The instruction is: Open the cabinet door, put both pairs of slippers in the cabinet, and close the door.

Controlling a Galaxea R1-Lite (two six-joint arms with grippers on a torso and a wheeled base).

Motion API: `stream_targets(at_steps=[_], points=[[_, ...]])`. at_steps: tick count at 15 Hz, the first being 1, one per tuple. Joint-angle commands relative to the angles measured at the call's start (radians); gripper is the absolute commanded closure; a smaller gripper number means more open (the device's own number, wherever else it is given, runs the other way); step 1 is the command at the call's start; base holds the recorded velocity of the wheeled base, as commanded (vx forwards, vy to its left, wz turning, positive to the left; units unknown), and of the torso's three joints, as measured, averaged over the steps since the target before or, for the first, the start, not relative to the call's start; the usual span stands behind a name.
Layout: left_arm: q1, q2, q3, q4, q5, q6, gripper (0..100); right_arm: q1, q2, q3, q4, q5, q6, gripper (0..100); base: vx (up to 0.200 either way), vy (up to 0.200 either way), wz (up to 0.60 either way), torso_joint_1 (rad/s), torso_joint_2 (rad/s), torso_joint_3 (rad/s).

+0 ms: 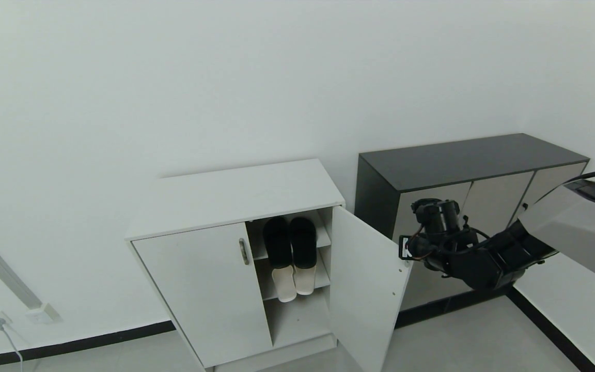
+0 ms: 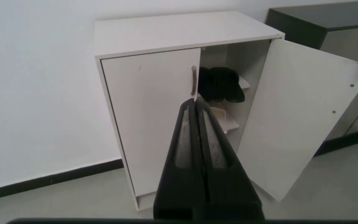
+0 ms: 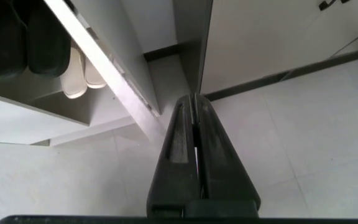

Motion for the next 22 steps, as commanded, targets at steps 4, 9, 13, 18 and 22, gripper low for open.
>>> stream_targets(at_steps=[4, 9, 13, 18, 22], points=[[0.000, 0.001, 0.000, 0.000, 0.000, -0.001, 100, 0.042, 0.000, 0.026, -0.001, -0.003, 0.002, 100, 0.000, 0.000, 0.00, 0.000, 0.00, 0.000], [0.000, 0.001, 0.000, 0.000, 0.000, -0.001, 100, 0.172, -0.014, 0.101, -0.096, -0.039, -0.002, 100, 0.000, 0.000, 0.00, 0.000, 0.00, 0.000], [0.000, 0.001, 0.000, 0.000, 0.000, -0.001, 100, 0.321, -0.086, 0.193, -0.168, -0.028, 0.007, 100, 0.000, 0.000, 0.00, 0.000, 0.00, 0.000], [0.000, 0.001, 0.000, 0.000, 0.000, -0.001, 100, 0.402, -0.223, 0.314, -0.219, 0.073, 0.007, 100, 0.000, 0.000, 0.00, 0.000, 0.00, 0.000], [0.000, 0.001, 0.000, 0.000, 0.002, -0.001, 100, 0.375, -0.267, 0.368, -0.291, 0.107, -0.065, 100, 0.000, 0.000, 0.00, 0.000, 0.00, 0.000]])
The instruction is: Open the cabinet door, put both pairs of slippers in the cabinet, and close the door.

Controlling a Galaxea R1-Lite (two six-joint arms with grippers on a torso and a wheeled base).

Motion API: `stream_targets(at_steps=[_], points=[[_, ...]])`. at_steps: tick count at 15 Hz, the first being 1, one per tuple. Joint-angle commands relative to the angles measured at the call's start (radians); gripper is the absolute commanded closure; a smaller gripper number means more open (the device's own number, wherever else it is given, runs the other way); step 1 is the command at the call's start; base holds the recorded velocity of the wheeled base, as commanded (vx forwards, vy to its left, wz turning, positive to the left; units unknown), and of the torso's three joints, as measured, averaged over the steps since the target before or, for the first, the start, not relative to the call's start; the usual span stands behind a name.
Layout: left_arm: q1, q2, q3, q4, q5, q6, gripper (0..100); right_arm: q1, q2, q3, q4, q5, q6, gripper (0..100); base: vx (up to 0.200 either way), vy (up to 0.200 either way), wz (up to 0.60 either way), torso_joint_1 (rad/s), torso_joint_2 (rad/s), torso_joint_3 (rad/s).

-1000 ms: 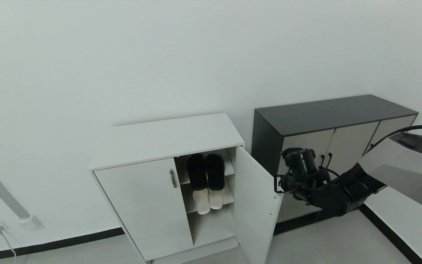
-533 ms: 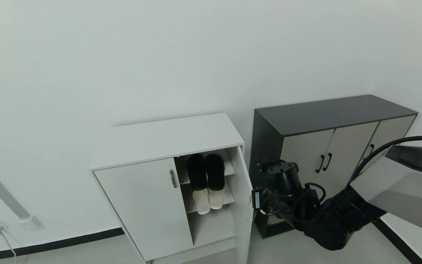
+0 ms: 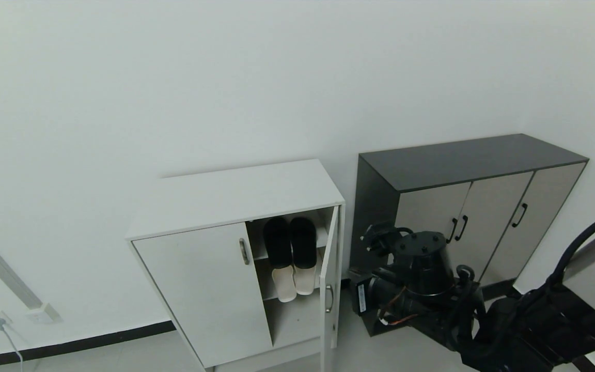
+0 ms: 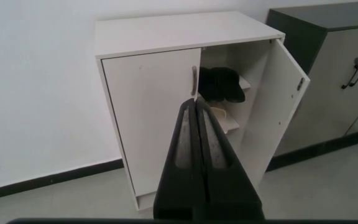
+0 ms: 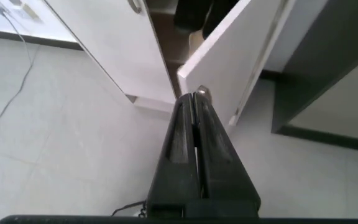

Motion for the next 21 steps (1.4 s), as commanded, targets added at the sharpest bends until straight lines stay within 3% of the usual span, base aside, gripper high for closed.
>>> stream_targets(at_steps=[1, 6, 12, 17, 21], points=[[0.000, 0.001, 0.000, 0.000, 0.001, 0.000, 100, -0.009, -0.027, 0.014, -0.003, 0.001, -0.001, 100, 0.000, 0.000, 0.00, 0.000, 0.00, 0.000], [0.000, 0.001, 0.000, 0.000, 0.001, -0.002, 100, -0.009, -0.012, 0.024, -0.005, 0.001, -0.018, 100, 0.000, 0.000, 0.00, 0.000, 0.00, 0.000], [0.000, 0.001, 0.000, 0.000, 0.001, -0.002, 100, -0.024, 0.002, 0.030, -0.005, 0.010, -0.024, 100, 0.000, 0.000, 0.60, 0.001, 0.00, 0.003], [0.000, 0.001, 0.000, 0.000, 0.001, 0.000, 100, -0.068, -0.001, 0.067, -0.034, 0.041, -0.055, 100, 0.000, 0.000, 0.00, 0.000, 0.00, 0.000], [0.000, 0.001, 0.000, 0.000, -0.001, 0.003, 100, -0.090, -0.036, 0.171, -0.089, 0.041, -0.111, 100, 0.000, 0.000, 0.00, 0.000, 0.00, 0.000]])
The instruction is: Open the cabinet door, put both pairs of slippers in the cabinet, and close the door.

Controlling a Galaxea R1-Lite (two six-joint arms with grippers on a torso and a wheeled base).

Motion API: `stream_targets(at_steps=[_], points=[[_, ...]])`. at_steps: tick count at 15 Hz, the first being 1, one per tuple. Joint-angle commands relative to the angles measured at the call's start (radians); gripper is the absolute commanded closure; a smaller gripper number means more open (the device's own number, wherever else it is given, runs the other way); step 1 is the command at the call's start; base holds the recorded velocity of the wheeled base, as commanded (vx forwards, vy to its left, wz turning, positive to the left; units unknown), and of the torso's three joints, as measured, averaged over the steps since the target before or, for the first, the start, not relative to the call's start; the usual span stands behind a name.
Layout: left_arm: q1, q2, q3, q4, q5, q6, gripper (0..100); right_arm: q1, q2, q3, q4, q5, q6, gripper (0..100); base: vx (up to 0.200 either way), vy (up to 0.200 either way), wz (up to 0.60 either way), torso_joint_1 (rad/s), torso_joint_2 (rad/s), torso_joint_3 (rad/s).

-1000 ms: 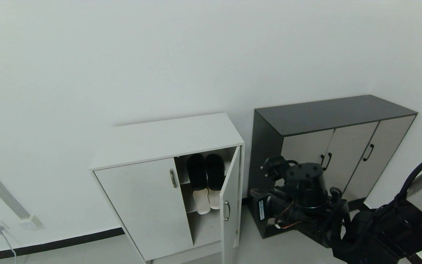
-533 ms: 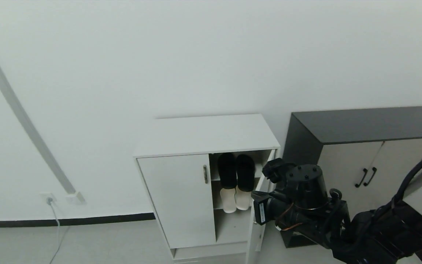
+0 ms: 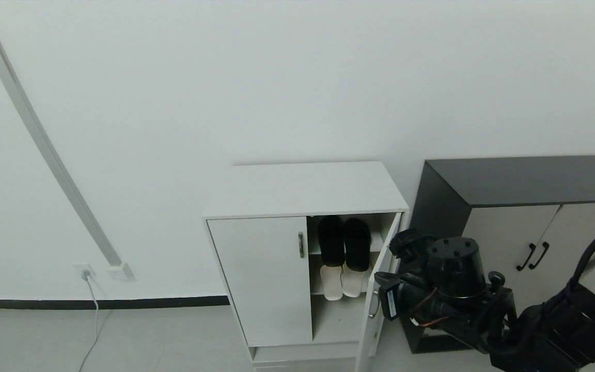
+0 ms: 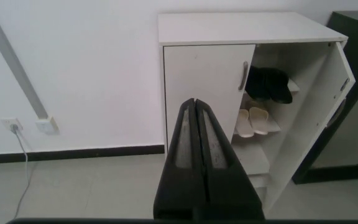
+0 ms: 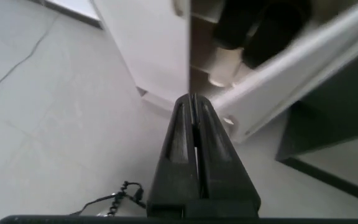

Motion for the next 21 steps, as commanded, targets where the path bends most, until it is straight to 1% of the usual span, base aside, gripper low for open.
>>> stream_targets(at_steps=[1, 3, 5, 7, 9, 11, 15, 18, 21], points=[[0.000, 0.001, 0.000, 0.000, 0.000, 0.000, 100, -0.006, -0.022, 0.040, -0.006, 0.001, -0.001, 100, 0.000, 0.000, 0.00, 0.000, 0.00, 0.000], [0.000, 0.001, 0.000, 0.000, 0.000, 0.000, 100, -0.010, -0.031, 0.066, -0.010, 0.001, 0.001, 100, 0.200, 0.000, 0.00, 0.005, 0.00, 0.000], [0.000, 0.001, 0.000, 0.000, -0.001, 0.000, 100, -0.011, -0.039, 0.132, -0.043, 0.000, 0.002, 100, 0.200, 0.000, 0.00, -0.010, 0.00, 0.005], [0.000, 0.001, 0.000, 0.000, 0.000, 0.000, 100, -0.013, -0.036, 0.207, -0.104, -0.002, 0.001, 100, 0.200, 0.000, 0.00, 0.014, 0.01, 0.005], [0.000, 0.001, 0.000, 0.000, -0.001, 0.000, 100, -0.011, -0.031, 0.293, -0.173, 0.000, -0.001, 100, 0.000, 0.000, 0.00, 0.000, 0.00, 0.000], [0.000, 0.001, 0.000, 0.000, -0.001, 0.000, 100, -0.011, -0.021, 0.331, -0.196, 0.001, 0.001, 100, 0.000, 0.000, 0.00, 0.000, 0.00, 0.000], [0.000, 0.001, 0.000, 0.000, -0.001, -0.002, 100, -0.010, 0.081, 0.303, -0.251, 0.001, -0.001, 100, 0.000, 0.000, 0.00, 0.000, 0.00, 0.000], [0.000, 0.001, 0.000, 0.000, 0.000, -0.002, 100, -0.010, 0.197, 0.245, -0.359, 0.000, -0.001, 100, 0.000, 0.000, 0.00, 0.000, 0.00, 0.000], [0.000, 0.001, 0.000, 0.000, 0.000, -0.003, 100, -0.013, 0.222, 0.172, -0.349, -0.002, -0.002, 100, 0.000, 0.000, 0.00, 0.000, 0.00, 0.000]])
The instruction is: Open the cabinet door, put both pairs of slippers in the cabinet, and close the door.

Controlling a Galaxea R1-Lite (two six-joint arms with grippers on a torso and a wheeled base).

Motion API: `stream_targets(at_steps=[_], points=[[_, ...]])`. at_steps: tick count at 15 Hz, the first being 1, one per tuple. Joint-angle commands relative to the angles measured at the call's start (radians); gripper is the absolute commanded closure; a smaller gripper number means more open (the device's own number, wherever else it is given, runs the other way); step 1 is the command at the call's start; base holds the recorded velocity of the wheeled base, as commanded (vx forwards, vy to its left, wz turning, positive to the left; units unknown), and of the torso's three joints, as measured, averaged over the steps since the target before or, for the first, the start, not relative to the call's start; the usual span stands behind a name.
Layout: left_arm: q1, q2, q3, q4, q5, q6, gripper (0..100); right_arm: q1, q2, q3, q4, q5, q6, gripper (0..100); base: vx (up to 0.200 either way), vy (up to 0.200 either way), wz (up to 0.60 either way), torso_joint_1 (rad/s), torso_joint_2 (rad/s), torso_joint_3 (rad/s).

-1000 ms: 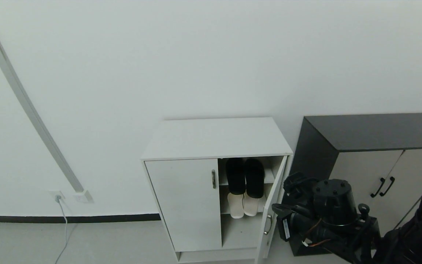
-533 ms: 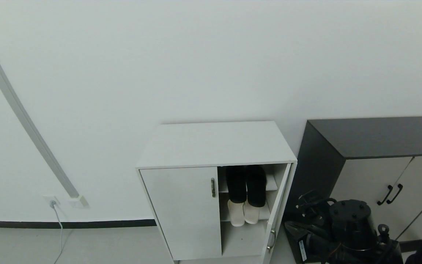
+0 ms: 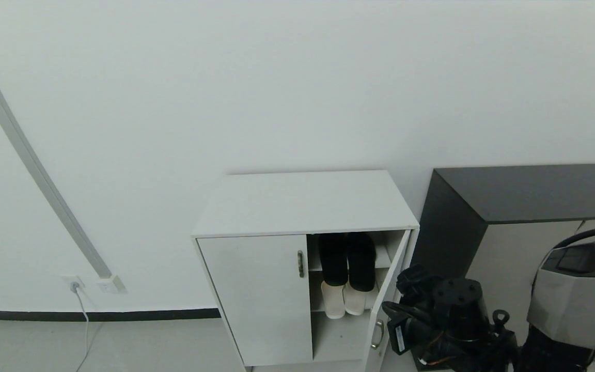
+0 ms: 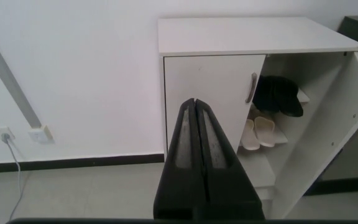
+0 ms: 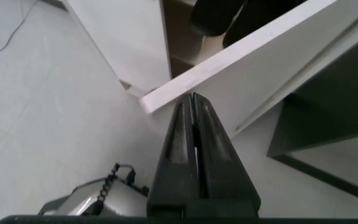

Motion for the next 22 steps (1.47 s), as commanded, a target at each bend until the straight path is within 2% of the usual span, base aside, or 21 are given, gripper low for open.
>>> stream_targets(at_steps=[1, 10, 22], points=[[0.000, 0.001, 0.000, 0.000, 0.001, 0.000, 100, -0.005, 0.054, -0.050, 0.002, 0.001, 0.000, 100, 0.000, 0.000, 0.00, 0.000, 0.00, 0.000], [0.000, 0.001, 0.000, 0.000, 0.001, 0.000, 100, -0.054, 0.169, -0.271, 0.018, 0.001, 0.001, 100, 0.000, 0.000, 0.00, 0.000, 0.00, 0.000], [0.000, 0.001, 0.000, 0.000, 0.002, 0.000, 100, -0.097, 0.284, -0.630, 0.239, 0.002, 0.001, 100, 0.000, 0.000, 0.00, 0.000, 0.00, 0.000]])
